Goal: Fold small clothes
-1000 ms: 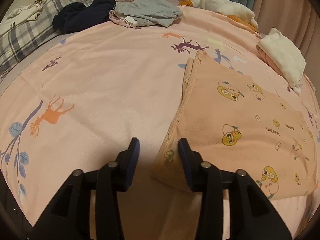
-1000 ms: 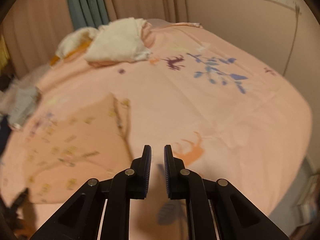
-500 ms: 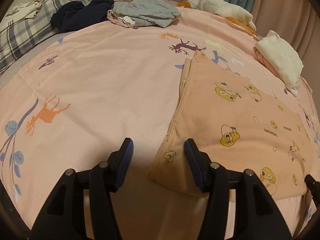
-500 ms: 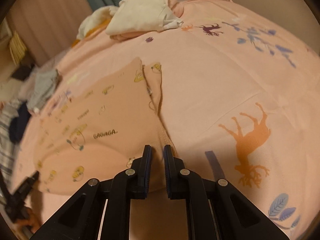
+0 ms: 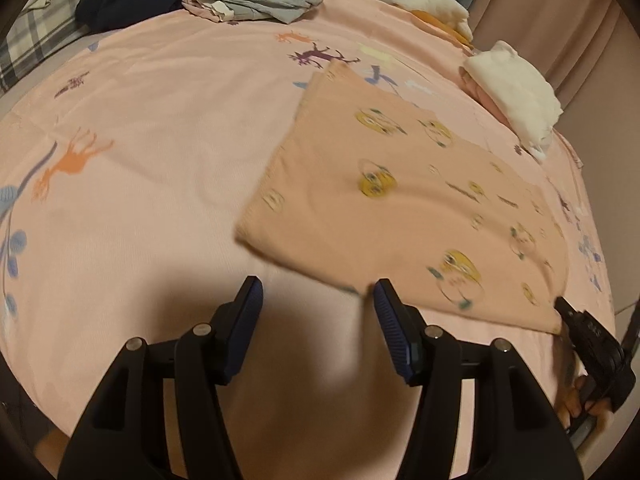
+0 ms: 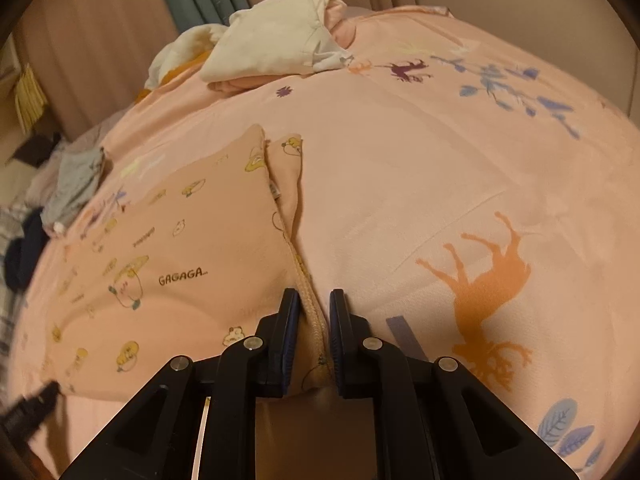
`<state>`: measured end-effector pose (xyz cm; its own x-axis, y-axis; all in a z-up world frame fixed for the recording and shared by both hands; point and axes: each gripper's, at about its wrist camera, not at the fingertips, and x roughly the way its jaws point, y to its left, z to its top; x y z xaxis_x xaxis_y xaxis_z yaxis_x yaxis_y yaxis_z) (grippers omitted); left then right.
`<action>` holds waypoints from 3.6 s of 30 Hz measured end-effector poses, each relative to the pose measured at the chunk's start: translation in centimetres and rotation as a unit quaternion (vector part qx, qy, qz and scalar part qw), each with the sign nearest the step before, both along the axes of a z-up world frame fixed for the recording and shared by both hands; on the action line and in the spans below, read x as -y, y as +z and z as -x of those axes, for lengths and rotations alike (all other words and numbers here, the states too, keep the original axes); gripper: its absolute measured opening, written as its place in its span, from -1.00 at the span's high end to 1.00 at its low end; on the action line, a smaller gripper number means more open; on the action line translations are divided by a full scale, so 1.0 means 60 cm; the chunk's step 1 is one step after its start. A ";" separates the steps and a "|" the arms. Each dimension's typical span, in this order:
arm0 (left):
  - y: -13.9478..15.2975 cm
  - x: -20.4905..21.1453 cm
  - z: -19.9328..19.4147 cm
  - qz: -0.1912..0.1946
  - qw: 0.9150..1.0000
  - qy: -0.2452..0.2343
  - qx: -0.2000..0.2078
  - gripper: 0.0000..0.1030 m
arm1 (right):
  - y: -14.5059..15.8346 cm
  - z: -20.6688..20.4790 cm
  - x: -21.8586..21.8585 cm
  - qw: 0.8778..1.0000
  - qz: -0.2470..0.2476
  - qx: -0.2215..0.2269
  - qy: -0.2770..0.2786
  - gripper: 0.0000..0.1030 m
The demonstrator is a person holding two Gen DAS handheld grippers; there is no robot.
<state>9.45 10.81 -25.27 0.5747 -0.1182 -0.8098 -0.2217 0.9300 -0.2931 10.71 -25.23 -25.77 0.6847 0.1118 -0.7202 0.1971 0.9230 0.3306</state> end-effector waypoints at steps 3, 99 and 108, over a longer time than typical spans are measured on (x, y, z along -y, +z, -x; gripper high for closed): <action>0.000 0.018 0.004 0.048 0.998 -0.034 0.005 -0.20 | -0.007 -0.001 0.017 0.999 -0.051 0.004 -0.010 0.72; -0.024 -0.048 -0.104 0.294 0.953 -0.029 0.072 -0.77 | 0.121 -0.089 -0.061 0.993 -0.050 0.031 0.098 0.83; -0.021 -0.046 -0.108 0.269 0.956 0.024 0.113 -0.78 | 0.066 -0.138 -0.207 0.978 -0.038 -0.015 0.207 0.48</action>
